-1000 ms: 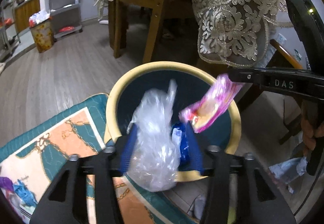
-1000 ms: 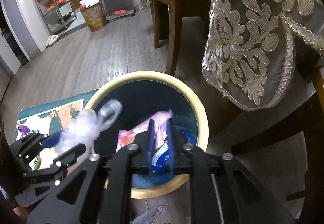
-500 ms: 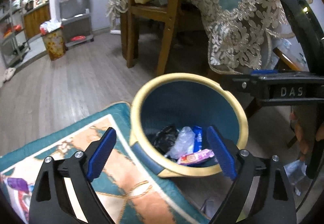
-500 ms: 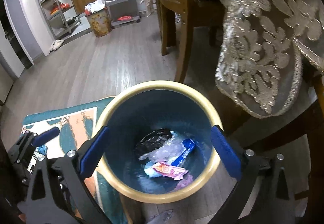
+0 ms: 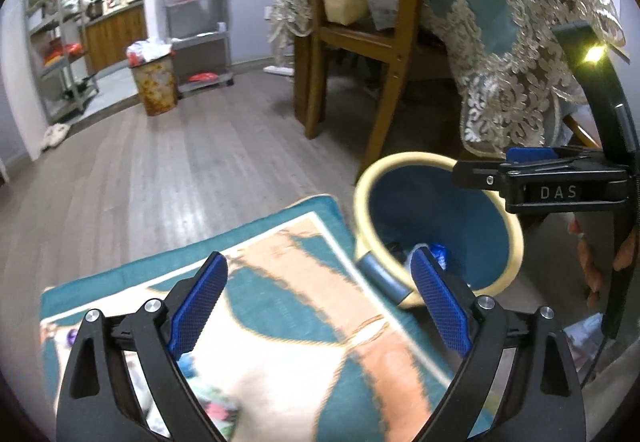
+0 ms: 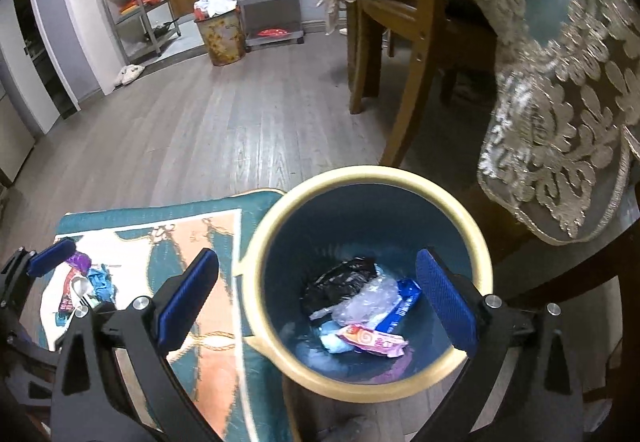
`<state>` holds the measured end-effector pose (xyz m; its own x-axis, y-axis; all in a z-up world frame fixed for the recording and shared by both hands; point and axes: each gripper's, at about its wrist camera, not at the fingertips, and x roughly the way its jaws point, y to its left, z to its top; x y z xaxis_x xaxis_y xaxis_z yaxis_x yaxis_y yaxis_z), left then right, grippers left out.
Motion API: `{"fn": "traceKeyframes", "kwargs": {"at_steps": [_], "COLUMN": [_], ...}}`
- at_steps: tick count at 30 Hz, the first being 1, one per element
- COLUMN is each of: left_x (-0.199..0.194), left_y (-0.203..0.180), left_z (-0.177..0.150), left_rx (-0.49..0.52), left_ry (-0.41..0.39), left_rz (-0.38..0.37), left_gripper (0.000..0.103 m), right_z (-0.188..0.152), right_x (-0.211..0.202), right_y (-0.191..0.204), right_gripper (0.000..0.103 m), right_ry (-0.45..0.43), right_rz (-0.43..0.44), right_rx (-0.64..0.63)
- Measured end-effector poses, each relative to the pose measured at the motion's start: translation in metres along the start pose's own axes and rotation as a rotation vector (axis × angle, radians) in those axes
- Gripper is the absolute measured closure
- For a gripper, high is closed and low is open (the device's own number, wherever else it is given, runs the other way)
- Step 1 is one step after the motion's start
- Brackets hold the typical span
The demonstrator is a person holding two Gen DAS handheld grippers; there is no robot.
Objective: Collect trash
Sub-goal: 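Move both grippers back over the mat toward the remaining trash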
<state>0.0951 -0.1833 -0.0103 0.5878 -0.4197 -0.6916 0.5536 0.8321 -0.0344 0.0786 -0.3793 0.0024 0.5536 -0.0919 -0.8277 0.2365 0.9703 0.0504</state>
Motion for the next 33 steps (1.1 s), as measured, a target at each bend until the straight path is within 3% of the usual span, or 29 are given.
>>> {"fn": "traceKeyframes", "kwargs": {"at_steps": [20,26,33], "left_x": [-0.090,-0.110,-0.120], "left_y": [0.146,0.188,0.207], "left_z": [-0.048,-0.062,-0.066], "left_rx": [-0.176,-0.258,-0.297], "left_ry": [-0.026,-0.031,-0.041], "left_rz": [0.195,0.254,0.283], "left_gripper": [0.010,0.010,0.010], "right_z": [-0.022,-0.046,-0.072], "right_x": [0.027,0.043,0.054], "right_y": [0.146,0.186,0.233], "right_gripper": [0.006,0.006,0.006], "right_ry": [0.062,0.175,0.252], "right_rz": [0.120,0.215,0.264], "right_rx": [-0.216,-0.197,-0.164]}}
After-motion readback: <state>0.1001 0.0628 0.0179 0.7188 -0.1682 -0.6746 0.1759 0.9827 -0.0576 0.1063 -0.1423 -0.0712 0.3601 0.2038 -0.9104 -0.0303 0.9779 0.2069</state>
